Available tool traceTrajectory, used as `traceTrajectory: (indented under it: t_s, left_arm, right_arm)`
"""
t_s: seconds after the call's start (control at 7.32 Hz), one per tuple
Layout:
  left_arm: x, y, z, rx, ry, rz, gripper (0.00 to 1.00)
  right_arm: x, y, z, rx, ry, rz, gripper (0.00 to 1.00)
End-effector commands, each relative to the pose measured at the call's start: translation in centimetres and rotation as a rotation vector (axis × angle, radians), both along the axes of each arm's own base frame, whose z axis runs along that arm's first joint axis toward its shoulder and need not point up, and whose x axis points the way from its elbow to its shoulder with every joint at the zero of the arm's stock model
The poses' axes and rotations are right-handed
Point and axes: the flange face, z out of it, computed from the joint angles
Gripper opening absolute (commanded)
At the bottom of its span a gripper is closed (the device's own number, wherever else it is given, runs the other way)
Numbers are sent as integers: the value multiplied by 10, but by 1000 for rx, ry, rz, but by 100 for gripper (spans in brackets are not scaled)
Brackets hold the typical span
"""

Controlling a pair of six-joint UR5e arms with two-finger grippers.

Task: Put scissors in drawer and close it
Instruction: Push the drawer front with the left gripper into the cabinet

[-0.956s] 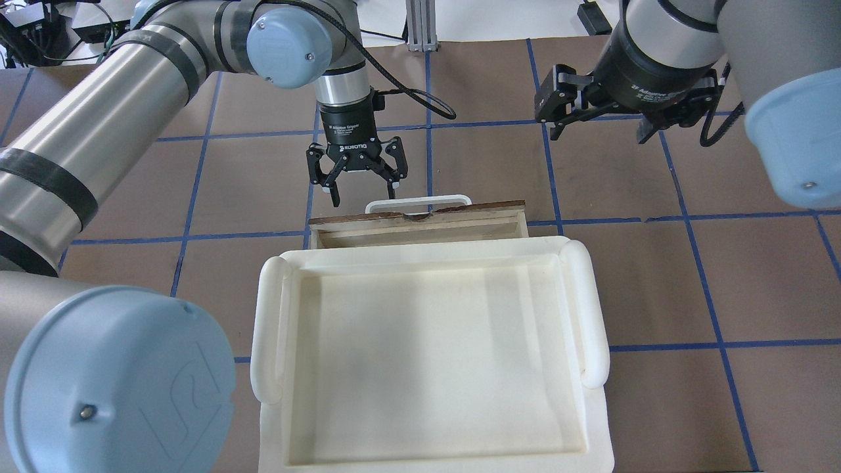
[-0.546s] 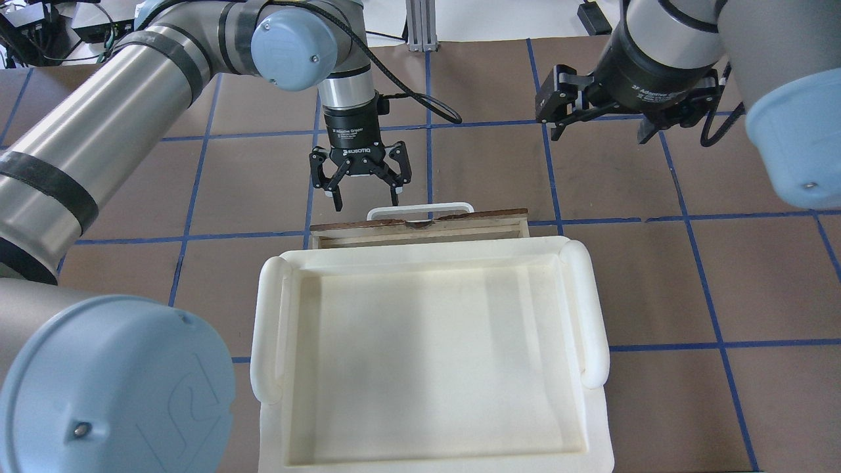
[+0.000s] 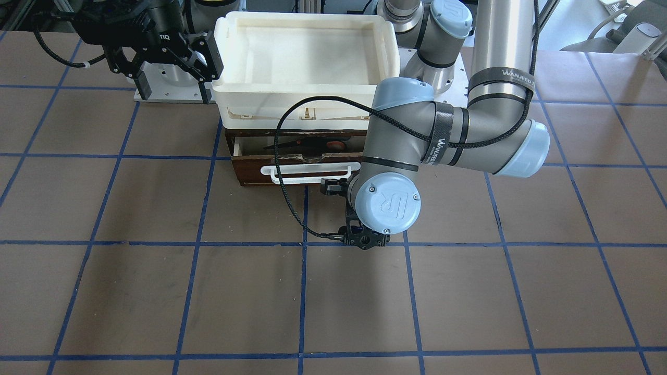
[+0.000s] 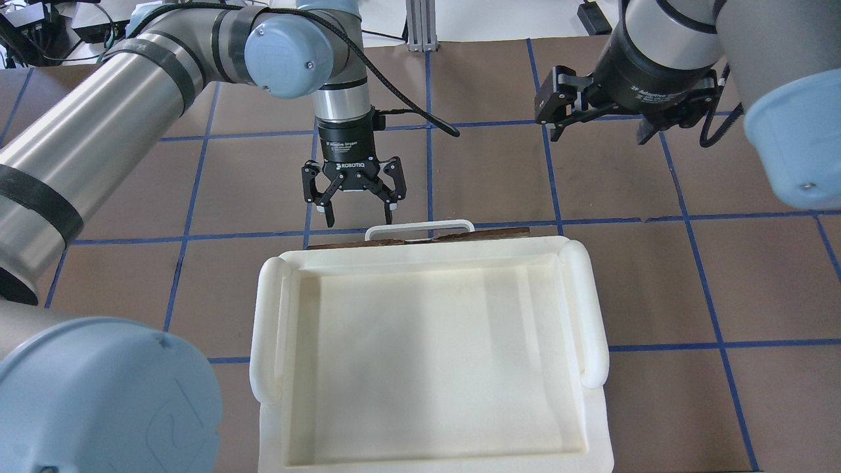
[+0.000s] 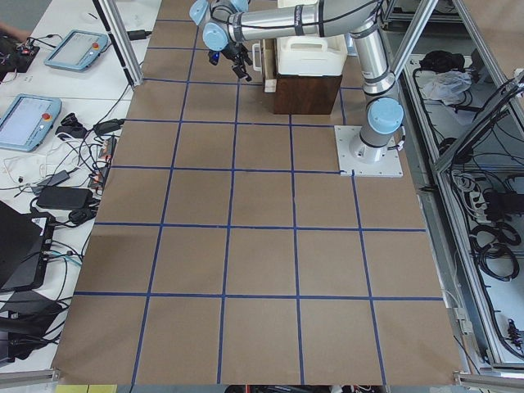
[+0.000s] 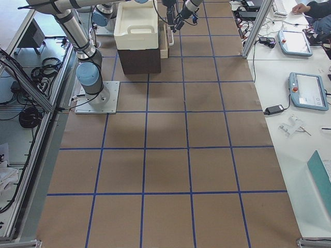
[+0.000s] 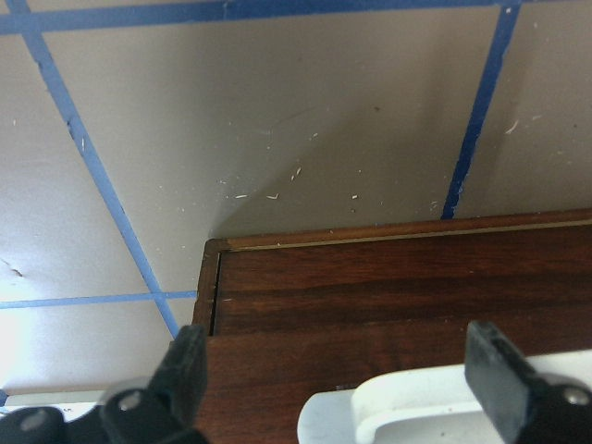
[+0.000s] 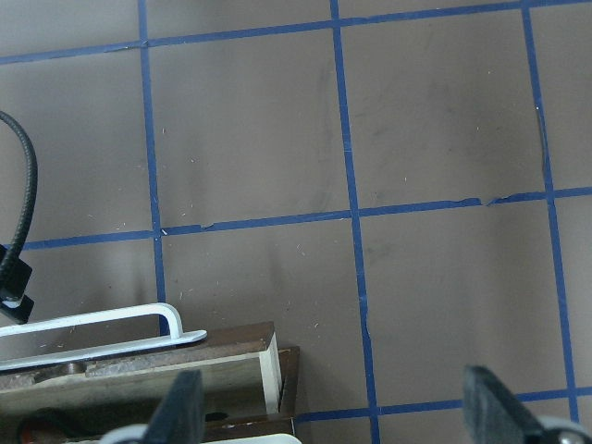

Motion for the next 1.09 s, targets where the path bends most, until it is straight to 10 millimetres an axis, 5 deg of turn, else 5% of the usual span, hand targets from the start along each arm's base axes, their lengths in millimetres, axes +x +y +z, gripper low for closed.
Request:
traceTrajectory:
  t_s: [0.0,0.96]
  left_arm:
    - [-1,7,2,26,-5,-6,100]
    - [2,40,5,76,-13,-10,100]
  right_arm:
    - [0,0,0,0,-1,-1,100]
    - [1,0,-1,2,-9,-4,100]
